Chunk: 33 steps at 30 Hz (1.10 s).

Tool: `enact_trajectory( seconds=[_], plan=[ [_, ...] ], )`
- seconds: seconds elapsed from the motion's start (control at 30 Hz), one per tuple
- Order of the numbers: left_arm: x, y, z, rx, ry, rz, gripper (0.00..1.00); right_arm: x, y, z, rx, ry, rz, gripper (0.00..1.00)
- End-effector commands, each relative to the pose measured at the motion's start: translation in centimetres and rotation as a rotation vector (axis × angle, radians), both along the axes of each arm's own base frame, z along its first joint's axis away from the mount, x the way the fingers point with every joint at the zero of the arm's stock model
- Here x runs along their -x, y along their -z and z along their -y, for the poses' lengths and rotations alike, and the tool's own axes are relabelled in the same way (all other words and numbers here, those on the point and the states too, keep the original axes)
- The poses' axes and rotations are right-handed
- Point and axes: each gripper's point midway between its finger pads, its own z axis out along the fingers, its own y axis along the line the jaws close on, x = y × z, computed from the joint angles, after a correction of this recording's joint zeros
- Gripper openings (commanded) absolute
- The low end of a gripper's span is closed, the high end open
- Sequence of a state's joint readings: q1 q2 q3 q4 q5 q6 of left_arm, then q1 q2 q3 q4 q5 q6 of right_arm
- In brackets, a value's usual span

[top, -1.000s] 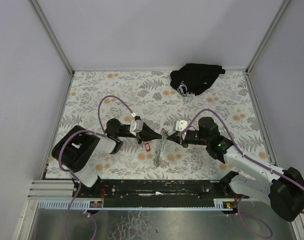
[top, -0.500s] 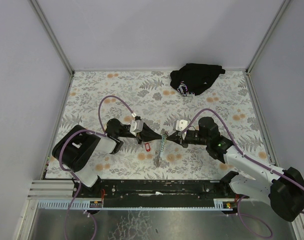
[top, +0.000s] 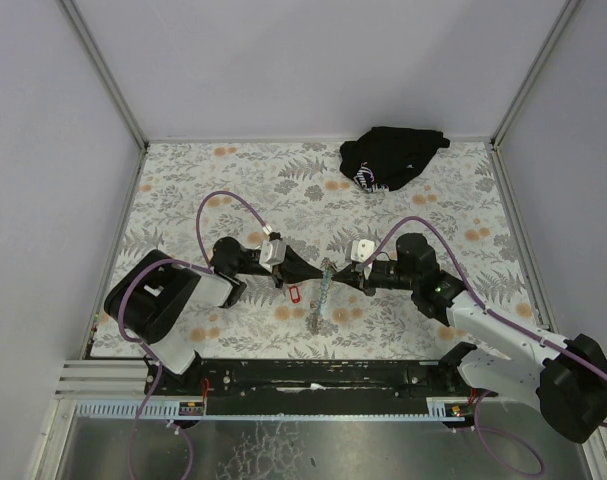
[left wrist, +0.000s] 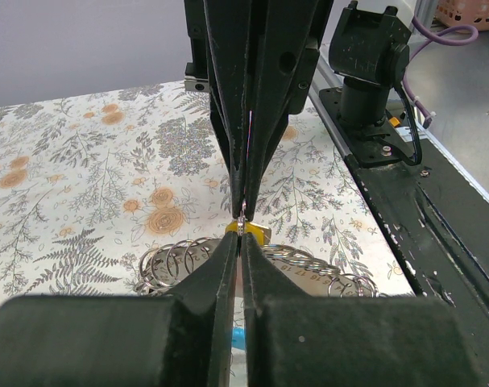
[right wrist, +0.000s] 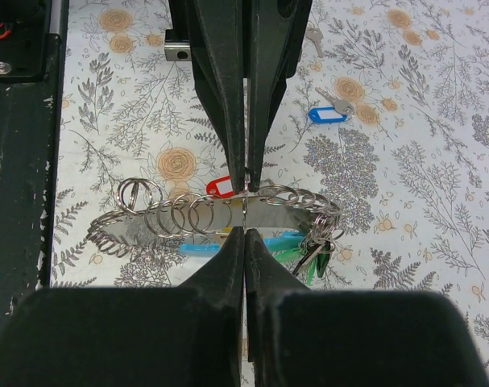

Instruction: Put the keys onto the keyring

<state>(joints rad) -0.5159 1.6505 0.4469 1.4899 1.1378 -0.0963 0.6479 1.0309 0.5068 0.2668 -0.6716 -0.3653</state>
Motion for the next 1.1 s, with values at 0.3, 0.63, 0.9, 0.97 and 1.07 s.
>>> enact_trajectory(
  seconds=[0.3, 0.63, 0.9, 0.97, 1.07],
  plan=[
    [-0.3, -1.8, 0.2, 0.055, -0.003, 0.097, 0.0, -0.2, -3.0, -1.2, -0.071, -0.031, 0.04, 0.0],
    [-0.2, -1.8, 0.3, 0.055, 0.004, 0.094, 0.0, -0.6, -3.1, -1.2, -0.074, 0.001, 0.041, 0.0],
    [-0.2, -1.9, 0.3, 0.057, 0.001, 0.096, 0.0, -0.6, -2.6, -0.8, -0.048, 0.012, 0.031, 0.0],
    [-0.2, -1.9, 0.3, 0.057, -0.001, 0.095, 0.0, -0.6, -2.4, -0.7, -0.039, 0.016, 0.026, 0.0],
    [-0.2, -2.0, 0.2, 0.057, 0.0, 0.097, 0.0, -0.5, -2.4, -0.7, -0.039, 0.016, 0.026, 0.0]
  ],
)
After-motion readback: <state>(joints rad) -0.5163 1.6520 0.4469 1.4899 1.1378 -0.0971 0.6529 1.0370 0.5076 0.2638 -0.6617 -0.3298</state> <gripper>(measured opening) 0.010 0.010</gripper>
